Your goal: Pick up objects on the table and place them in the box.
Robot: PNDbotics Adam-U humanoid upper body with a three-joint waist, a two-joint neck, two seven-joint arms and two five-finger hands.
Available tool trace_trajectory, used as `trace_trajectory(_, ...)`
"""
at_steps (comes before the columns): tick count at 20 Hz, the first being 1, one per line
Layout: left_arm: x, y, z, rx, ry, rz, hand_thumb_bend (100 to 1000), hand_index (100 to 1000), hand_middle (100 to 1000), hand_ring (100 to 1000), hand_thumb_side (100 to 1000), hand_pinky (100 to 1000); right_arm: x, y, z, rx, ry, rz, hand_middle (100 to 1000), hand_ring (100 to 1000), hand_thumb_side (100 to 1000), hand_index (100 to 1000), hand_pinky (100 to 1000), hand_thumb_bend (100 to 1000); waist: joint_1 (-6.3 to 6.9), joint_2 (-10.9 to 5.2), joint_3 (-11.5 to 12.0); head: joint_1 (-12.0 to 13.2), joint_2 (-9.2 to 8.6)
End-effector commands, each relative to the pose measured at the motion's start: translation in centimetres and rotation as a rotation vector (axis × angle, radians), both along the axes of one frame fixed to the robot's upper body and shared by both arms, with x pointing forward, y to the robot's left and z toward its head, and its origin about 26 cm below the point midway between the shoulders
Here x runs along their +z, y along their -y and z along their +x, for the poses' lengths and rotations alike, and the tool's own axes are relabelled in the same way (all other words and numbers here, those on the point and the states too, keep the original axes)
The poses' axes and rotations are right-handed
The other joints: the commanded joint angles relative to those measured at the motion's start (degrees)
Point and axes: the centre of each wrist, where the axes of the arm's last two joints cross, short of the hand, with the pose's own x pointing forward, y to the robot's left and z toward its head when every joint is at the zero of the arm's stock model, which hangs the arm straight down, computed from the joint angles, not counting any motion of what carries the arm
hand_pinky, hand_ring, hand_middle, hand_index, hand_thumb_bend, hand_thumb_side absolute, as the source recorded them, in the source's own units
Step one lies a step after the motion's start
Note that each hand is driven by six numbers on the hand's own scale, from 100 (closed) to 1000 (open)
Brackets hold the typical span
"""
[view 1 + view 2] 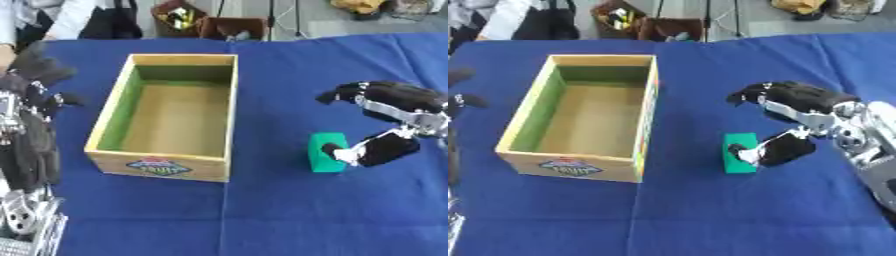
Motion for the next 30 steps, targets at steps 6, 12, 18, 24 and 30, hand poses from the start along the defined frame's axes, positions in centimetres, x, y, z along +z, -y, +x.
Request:
trace_trajectory(6,0.6,-0.2,-0.2,-0.001,0.021,0.023,100,726,871,733,974,483,4.0,1.0,-1.8,-0.016,-0.044,-0.063,868,934,546,983,910,628,-0.13,-1.17,-0.2,0.2,-0.51)
trace_trajectory(12,0.6,-0.2,-0.3,-0.002,0.019,0.024,100,726,873,734,975,483,4.2,1.5,-1.5,-0.053,-0.042,-0.067,870,934,545,984,905,645,-0.14,-1.05,-0.3,0.1,-0.59)
trace_trajectory(18,0.6,-0.1,-0.3,-0.004,0.017,0.023,100,726,873,735,976,482,3.8,1.3,-0.9,-0.065,-0.045,-0.086,863,931,534,974,902,603,-0.09,-0.88,-0.1,-0.1,-0.68)
trace_trajectory(24,0.6,-0.1,-0.3,-0.005,0.017,0.022,100,726,874,735,977,482,3.3,0.9,-0.4,-0.058,-0.063,-0.094,859,928,541,966,900,571,-0.07,-0.82,0.1,-0.3,-0.86)
trace_trajectory(30,0.6,-0.1,-0.2,-0.005,0.017,0.022,100,726,874,736,977,482,2.4,0.5,0.1,-0.053,-0.090,-0.111,854,925,531,958,901,569,-0.08,-0.68,0.2,-0.4,-1.01)
